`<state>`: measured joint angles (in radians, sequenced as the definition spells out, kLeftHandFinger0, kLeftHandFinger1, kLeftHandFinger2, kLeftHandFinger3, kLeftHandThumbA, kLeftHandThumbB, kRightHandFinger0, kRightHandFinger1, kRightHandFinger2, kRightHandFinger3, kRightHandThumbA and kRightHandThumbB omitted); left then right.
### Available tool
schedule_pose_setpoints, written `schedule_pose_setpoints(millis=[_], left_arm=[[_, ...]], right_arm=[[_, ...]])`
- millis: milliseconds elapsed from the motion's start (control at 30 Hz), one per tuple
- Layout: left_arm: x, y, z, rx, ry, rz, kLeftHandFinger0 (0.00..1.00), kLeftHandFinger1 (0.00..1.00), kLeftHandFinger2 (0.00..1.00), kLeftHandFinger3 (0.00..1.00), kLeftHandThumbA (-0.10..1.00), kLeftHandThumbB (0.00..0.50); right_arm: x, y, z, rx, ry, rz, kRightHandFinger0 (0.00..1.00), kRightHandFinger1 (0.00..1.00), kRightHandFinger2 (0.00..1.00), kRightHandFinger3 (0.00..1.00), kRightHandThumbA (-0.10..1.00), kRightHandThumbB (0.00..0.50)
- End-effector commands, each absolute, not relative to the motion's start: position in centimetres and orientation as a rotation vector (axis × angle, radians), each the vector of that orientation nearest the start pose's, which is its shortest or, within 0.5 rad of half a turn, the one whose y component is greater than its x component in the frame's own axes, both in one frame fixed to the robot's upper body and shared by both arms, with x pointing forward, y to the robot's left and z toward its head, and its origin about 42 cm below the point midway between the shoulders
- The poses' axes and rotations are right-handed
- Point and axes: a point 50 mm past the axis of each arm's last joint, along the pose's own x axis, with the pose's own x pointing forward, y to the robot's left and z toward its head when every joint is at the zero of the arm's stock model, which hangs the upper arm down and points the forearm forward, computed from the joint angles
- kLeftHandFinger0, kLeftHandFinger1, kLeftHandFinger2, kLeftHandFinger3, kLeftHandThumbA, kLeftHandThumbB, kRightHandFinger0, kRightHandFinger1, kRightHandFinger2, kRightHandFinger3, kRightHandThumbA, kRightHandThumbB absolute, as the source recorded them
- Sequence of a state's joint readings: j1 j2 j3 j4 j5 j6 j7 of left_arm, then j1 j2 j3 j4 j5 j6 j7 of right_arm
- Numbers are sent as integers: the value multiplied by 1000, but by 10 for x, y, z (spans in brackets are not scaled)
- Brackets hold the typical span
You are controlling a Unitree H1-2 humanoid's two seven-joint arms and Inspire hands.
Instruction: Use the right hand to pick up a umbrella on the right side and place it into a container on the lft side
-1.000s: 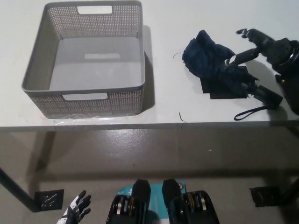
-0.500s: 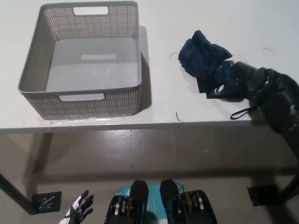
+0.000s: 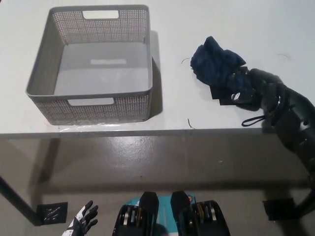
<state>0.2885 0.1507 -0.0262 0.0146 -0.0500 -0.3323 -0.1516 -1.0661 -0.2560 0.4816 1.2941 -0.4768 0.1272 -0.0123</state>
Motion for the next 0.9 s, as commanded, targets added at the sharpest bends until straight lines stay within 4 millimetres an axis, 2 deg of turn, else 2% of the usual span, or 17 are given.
schedule_pose_setpoints(millis=[0,67,133,167,200,233,267,333,367,400,500,600,667,733,767,800,867], left_arm=[[181,266,63,110,-88,-141,1000,1000,1000,1000,1000,30],[181,265,63,111,-83,-143,1000,1000,1000,1000,997,28],[179,265,61,114,-80,-141,1000,1000,1000,1000,994,26],[177,266,60,119,-80,-140,1000,1000,1000,1000,994,25],[176,267,60,121,-79,-139,1000,1000,1000,1000,993,21],[174,268,59,120,-74,-139,1000,1000,1000,1000,992,21],[173,268,59,120,-72,-139,1000,1000,1000,1000,992,20],[174,269,60,130,-71,-142,1000,1000,1000,1000,992,20],[174,269,61,131,-73,-145,1000,1000,1000,1000,992,19],[174,270,62,133,-70,-147,1000,1000,1000,1000,992,18],[175,270,62,131,-70,-148,1000,1000,1000,1000,993,21],[174,270,62,123,-67,-148,1000,1000,1000,1000,990,21],[174,270,61,123,-64,-151,1000,1000,1000,1000,989,18],[175,269,61,127,-62,-150,1000,1000,1000,1000,991,18],[175,270,61,131,-65,-150,1000,1000,1000,1000,992,17],[174,270,61,131,-67,-150,1000,1000,1000,1000,993,16],[174,270,61,132,-66,-151,1000,1000,1000,1000,995,17]], right_arm=[[525,-282,146,-1118,202,-82,0,227,659,802,-100,159],[529,-283,157,-1099,136,-110,0,260,699,841,-100,175],[536,-279,171,-1061,94,-127,0,306,770,870,-100,160],[539,-276,178,-1043,63,-139,0,284,745,791,-100,178],[542,-273,185,-1030,38,-146,0,279,745,760,-100,175],[547,-268,197,-1009,-5,-157,0,304,792,776,-100,171],[549,-266,202,-1001,-21,-161,0,336,834,810,-100,175],[560,-254,233,-963,-90,-176,0,408,890,895,-100,126],[563,-248,246,-933,-119,-174,0,391,851,885,-100,126],[565,-241,263,-916,-186,-163,0,359,782,861,-100,151],[567,-218,308,-887,-295,-147,0,321,756,817,-100,159],[565,-192,337,-868,-390,-125,0,256,720,770,-100,168],[564,-179,353,-859,-410,-107,0,267,729,762,-100,163],[564,-164,373,-875,-455,-96,0,278,727,664,-100,205],[562,-157,380,-862,-474,-84,0,273,729,634,-100,170],[560,-147,389,-858,-506,-61,0,293,765,638,-100,157],[558,-133,400,-859,-538,-41,0,313,757,639,-100,174]])
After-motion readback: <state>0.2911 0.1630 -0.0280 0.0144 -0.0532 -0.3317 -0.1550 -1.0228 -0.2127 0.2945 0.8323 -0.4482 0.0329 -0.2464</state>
